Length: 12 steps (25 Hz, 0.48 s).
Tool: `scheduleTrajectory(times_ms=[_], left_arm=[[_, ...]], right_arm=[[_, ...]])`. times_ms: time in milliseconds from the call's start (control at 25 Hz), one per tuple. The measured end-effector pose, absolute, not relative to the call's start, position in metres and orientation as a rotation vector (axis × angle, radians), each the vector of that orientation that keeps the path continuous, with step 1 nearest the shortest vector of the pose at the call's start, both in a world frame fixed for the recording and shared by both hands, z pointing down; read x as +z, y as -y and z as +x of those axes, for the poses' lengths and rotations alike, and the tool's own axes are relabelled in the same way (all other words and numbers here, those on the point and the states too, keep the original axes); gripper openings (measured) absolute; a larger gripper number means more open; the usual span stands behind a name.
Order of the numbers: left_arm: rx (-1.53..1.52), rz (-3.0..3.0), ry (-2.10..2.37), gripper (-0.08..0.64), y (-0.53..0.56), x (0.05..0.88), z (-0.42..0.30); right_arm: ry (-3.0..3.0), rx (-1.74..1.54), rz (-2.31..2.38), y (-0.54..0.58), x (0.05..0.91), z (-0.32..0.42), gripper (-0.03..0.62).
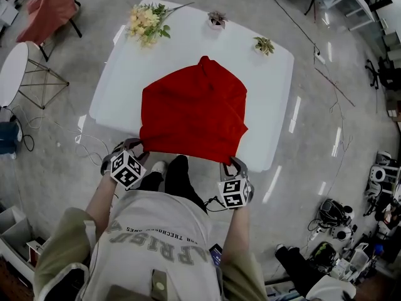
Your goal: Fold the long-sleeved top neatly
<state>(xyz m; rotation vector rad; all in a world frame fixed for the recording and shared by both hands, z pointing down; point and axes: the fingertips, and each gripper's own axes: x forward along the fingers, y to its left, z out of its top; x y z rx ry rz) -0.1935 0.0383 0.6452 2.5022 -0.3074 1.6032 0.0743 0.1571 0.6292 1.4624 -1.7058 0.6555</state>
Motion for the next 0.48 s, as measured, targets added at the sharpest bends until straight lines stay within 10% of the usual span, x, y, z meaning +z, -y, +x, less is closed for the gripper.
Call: scheduleTrajectory(times_ms=[120, 480], left_arm=[[1.576, 2.466, 0.275, 0.263, -0.043, 0.639, -0.194], [1.445, 2.516, 0.509, 0.301, 0.003, 0.594, -0.174]], right_arm=[[1.782, 0.744, 1.428, -0.16, 0.622, 0.066, 0.315], [1.888, 0.671, 1.547, -0.136, 0.565, 0.099, 0.327]])
